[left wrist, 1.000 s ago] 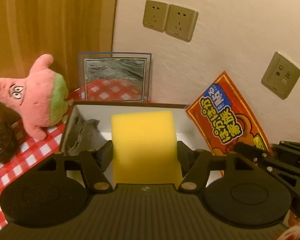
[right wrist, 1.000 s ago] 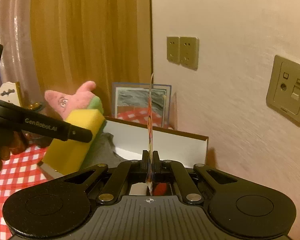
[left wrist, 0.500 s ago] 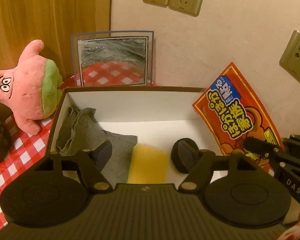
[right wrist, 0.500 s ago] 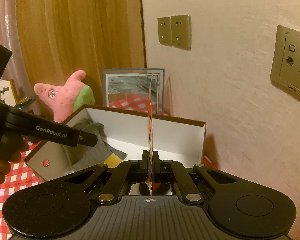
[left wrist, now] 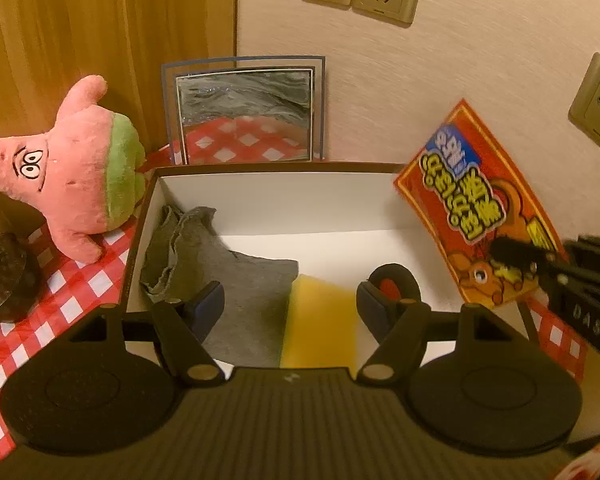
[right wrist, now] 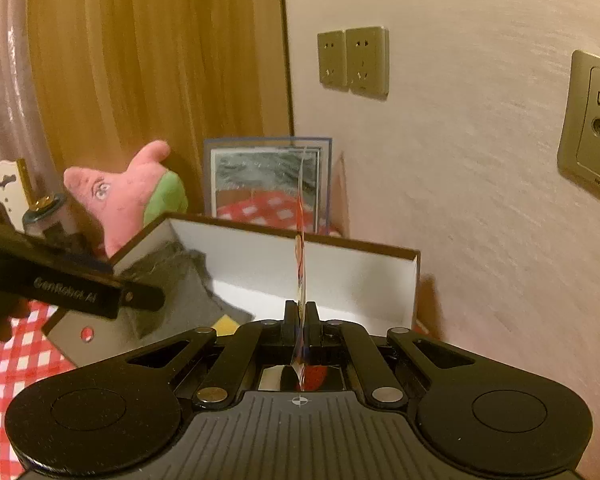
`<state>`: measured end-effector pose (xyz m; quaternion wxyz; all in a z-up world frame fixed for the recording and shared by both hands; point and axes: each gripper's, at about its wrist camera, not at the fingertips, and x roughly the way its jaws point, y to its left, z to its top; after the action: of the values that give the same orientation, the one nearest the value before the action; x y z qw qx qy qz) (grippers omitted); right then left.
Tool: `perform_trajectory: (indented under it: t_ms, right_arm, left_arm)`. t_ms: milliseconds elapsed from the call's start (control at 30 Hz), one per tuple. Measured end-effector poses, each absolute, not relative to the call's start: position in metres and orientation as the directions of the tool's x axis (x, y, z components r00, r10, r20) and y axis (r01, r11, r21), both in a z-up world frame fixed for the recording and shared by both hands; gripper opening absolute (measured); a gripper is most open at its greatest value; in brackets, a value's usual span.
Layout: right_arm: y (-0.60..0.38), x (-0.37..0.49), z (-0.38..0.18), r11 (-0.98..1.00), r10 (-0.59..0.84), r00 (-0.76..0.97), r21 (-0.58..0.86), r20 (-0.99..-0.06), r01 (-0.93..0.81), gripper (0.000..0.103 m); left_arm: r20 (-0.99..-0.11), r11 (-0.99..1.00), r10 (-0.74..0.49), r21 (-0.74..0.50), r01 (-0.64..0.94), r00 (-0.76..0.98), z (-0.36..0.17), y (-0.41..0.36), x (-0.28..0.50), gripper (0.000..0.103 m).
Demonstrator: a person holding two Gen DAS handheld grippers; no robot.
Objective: Organize soft objects
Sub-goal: 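Lower the orange packet into the box and open the right gripper, then move both tools back toward the remaining items beside the box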
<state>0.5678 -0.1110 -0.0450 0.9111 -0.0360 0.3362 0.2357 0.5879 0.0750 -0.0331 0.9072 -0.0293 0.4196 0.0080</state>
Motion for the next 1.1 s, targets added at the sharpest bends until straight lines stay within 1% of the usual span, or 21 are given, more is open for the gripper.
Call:
perform_trajectory:
  t_ms: [67,133,167,233,267,300,333,367,400,533,1100]
  right_arm:
    - [-0.110,0.570,-0.045,0.887,0.414,0.680,0.103,-0.605,-0.449,0.002]
    - [-0.104,0.575,-0.046,0.888,0.400,0.674,0.082,-0.621,-0.452,0.002]
    - [-0.102,0.576,-0.047,0.884,0.400,0.666,0.076,-0.630,-0.460,0.004]
    - [-0.100,0.576,-0.049,0.880,0.408,0.654,0.082,-0.637,-0.469,0.010]
    - [-0.101,0.575,-0.049,0.879,0.411,0.647,0.090,-0.642,-0.469,0.022]
    - [-0.102,0.573,-0.049,0.878,0.416,0.638,0.103,-0.648,-0.468,0.041]
    - [-0.104,0.571,-0.049,0.878,0.421,0.634,0.118,-0.649,-0.463,0.051]
    - [-0.106,0.568,-0.048,0.879,0.426,0.634,0.129,-0.645,-0.459,0.062]
    - [-0.108,0.563,-0.046,0.877,0.436,0.634,0.143,-0.639,-0.459,0.065]
    - [-0.113,0.551,-0.044,0.874,0.440,0.606,0.162,-0.663,-0.458,0.065]
    - [-0.145,0.481,-0.035,0.874,0.470,0.542,0.283,-0.697,-0.394,0.065]
  left_arm:
    - [-0.762,0.998,-0.006,-0.042,-0.039,0.648,-0.033,0.075,0.586,0.071]
    - [-0.763,0.999,-0.001,-0.034,-0.038,0.646,-0.033,0.075,0.585,0.071]
    - [-0.764,0.999,0.000,-0.031,-0.037,0.645,-0.033,0.075,0.584,0.071]
    - [-0.765,0.999,0.002,-0.027,-0.035,0.645,-0.032,0.075,0.580,0.071]
    - [-0.764,0.999,0.002,-0.026,-0.034,0.645,-0.032,0.076,0.578,0.071]
    - [-0.765,0.999,0.001,-0.026,-0.032,0.644,-0.032,0.076,0.575,0.071]
    - [-0.765,0.999,0.000,-0.025,-0.030,0.644,-0.031,0.077,0.573,0.071]
    - [-0.766,0.999,0.000,-0.024,-0.028,0.643,-0.031,0.078,0.569,0.071]
    - [-0.766,0.999,0.001,-0.022,-0.027,0.643,-0.031,0.079,0.565,0.071]
    - [-0.772,0.999,0.002,-0.028,-0.036,0.636,-0.030,0.085,0.549,0.071]
    - [-0.770,0.990,0.016,-0.079,-0.120,0.638,-0.017,0.107,0.450,0.071]
